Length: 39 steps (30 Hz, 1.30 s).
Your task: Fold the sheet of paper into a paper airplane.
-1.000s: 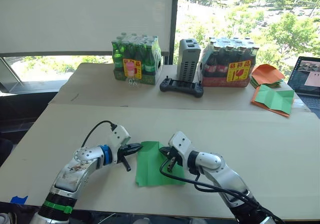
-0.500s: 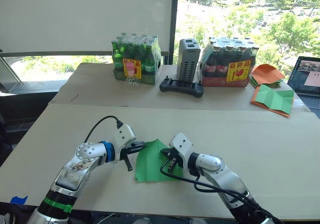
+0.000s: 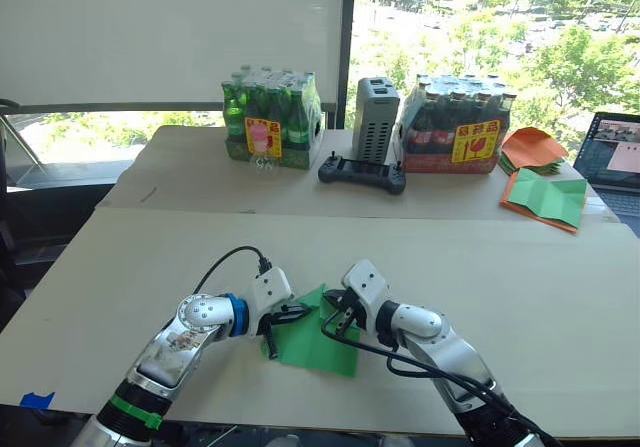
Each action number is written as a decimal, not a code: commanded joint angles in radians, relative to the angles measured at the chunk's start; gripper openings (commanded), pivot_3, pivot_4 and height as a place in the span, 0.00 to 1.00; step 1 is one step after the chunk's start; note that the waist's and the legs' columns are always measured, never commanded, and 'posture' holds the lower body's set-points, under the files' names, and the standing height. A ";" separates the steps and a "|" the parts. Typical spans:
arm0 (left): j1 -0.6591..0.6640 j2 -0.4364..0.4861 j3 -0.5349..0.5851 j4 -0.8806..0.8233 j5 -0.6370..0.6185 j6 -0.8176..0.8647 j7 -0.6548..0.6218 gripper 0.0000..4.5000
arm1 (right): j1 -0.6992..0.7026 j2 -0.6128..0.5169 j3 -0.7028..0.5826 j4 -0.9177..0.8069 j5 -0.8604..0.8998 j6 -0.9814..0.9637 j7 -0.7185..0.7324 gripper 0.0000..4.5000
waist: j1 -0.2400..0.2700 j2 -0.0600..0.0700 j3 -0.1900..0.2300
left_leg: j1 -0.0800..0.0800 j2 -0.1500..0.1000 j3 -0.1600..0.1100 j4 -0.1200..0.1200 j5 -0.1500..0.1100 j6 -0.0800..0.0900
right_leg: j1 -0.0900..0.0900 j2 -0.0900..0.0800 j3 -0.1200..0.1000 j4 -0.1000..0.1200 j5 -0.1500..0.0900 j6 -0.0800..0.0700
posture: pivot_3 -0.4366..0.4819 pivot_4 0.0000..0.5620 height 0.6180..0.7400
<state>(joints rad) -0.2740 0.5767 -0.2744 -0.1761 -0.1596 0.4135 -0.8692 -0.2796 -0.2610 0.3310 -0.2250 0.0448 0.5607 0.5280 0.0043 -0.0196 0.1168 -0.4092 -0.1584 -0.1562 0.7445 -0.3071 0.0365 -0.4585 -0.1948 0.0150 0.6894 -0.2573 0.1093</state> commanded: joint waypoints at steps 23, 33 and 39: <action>-0.003 0.004 0.027 -0.026 -0.007 0.022 -0.017 0.13 | -0.056 0.023 0.031 0.091 -0.079 -0.002 -0.047 0.00 | -0.005 0.000 0.000 | 0.001 0.000 0.000 0.000 0.000 0.000 | 0.000 0.000 0.000 0.002 0.000 0.000 | 0.48 0.27 0.47; -0.085 0.042 0.202 -0.062 -0.205 0.199 -0.071 0.40 | -0.059 0.025 0.031 0.093 -0.074 -0.005 -0.048 0.00 | -0.010 0.000 0.000 | 0.001 0.000 0.000 0.001 0.000 0.000 | 0.000 0.000 0.000 0.003 0.000 0.000 | 0.48 0.27 0.47; -0.132 0.021 0.192 0.005 -0.262 0.225 -0.117 0.01 | -0.064 0.023 0.032 0.100 -0.078 -0.007 -0.050 0.00 | -0.016 0.000 0.000 | 0.002 0.000 0.000 0.001 0.000 -0.001 | 0.000 0.000 0.000 0.004 0.000 0.000 | 0.48 0.27 0.47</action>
<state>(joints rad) -0.3865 0.6020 -0.0820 -0.1809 -0.4058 0.6416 -0.9770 -0.3410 -0.2329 0.3638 -0.1369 -0.0206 0.5425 0.4803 -0.0112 -0.0196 0.1168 -0.4076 -0.1585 -0.1567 0.7451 -0.3067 0.0359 -0.4584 -0.1946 0.0151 0.6931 -0.2573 0.1093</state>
